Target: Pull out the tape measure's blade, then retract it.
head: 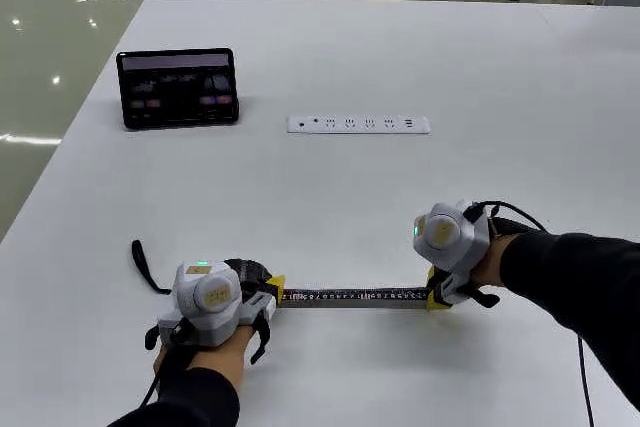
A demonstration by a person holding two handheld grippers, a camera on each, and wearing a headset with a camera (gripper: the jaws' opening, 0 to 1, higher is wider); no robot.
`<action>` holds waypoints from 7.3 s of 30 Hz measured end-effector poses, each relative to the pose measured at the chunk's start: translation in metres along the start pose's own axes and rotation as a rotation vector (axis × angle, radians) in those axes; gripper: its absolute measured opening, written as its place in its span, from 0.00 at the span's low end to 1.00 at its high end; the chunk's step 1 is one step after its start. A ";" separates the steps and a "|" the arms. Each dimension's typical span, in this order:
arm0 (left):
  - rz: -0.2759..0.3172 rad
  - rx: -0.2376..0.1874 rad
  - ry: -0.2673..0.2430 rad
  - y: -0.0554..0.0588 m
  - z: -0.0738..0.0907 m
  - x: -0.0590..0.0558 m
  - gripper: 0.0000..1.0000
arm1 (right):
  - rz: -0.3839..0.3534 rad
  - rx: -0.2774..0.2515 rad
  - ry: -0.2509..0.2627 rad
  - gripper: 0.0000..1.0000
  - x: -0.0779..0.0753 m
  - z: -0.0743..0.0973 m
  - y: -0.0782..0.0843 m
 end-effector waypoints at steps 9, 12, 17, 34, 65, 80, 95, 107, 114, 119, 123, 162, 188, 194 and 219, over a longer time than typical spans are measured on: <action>-0.027 0.032 -0.009 0.002 0.001 0.000 0.62 | -0.008 -0.017 0.003 0.10 0.000 0.000 0.000; -0.023 0.036 -0.006 0.002 0.001 0.001 0.62 | -0.012 -0.028 0.005 0.10 -0.001 0.000 0.000; -0.012 0.047 -0.006 0.002 0.000 0.001 0.62 | -0.016 -0.028 0.005 0.10 -0.001 0.000 -0.001; 0.000 0.064 0.007 0.002 -0.001 0.001 0.62 | -0.034 -0.068 0.025 0.10 0.002 0.000 -0.003; 0.020 0.081 0.017 0.004 0.000 0.000 0.62 | -0.012 -0.087 0.018 0.09 0.002 -0.002 -0.017; 0.032 0.077 0.031 0.004 0.002 0.002 0.62 | -0.019 -0.095 0.013 0.10 0.003 -0.004 -0.024; 0.030 0.080 0.040 0.004 0.001 0.002 0.62 | 0.002 -0.091 0.008 0.10 0.004 -0.008 -0.038; 0.031 0.083 0.054 0.004 0.002 0.002 0.62 | 0.011 -0.098 0.008 0.11 0.005 -0.009 -0.047; 0.029 0.083 0.057 0.004 0.001 0.002 0.62 | 0.018 -0.103 0.007 0.11 0.005 -0.011 -0.052; 0.029 0.084 0.060 0.004 0.002 0.002 0.62 | 0.012 -0.115 0.004 0.10 0.006 -0.012 -0.058; 0.029 0.085 0.062 0.004 0.002 0.001 0.62 | 0.012 -0.121 0.002 0.10 0.007 -0.013 -0.064; 0.038 0.091 0.070 0.004 0.001 0.002 0.62 | 0.022 -0.169 0.005 0.11 0.012 -0.023 -0.097; 0.039 0.092 0.072 0.005 0.001 0.003 0.62 | 0.050 -0.188 0.009 0.11 0.017 -0.026 -0.114; 0.038 0.091 0.073 0.004 0.002 0.003 0.62 | 0.048 -0.194 0.009 0.11 0.017 -0.026 -0.117; 0.048 0.094 0.079 0.004 0.002 0.003 0.62 | 0.076 -0.228 -0.004 0.11 0.021 -0.028 -0.129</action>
Point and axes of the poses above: the centre of the closed fingertips' face, and the gripper's own axes: z roughly backward along the fingers, x roughly to its left, y roughly out of its underside, the point moved 3 cm from there along z, roughly backward along the fingers, and after that the axes turned 2 degrees about x, right-handed, at the moved point
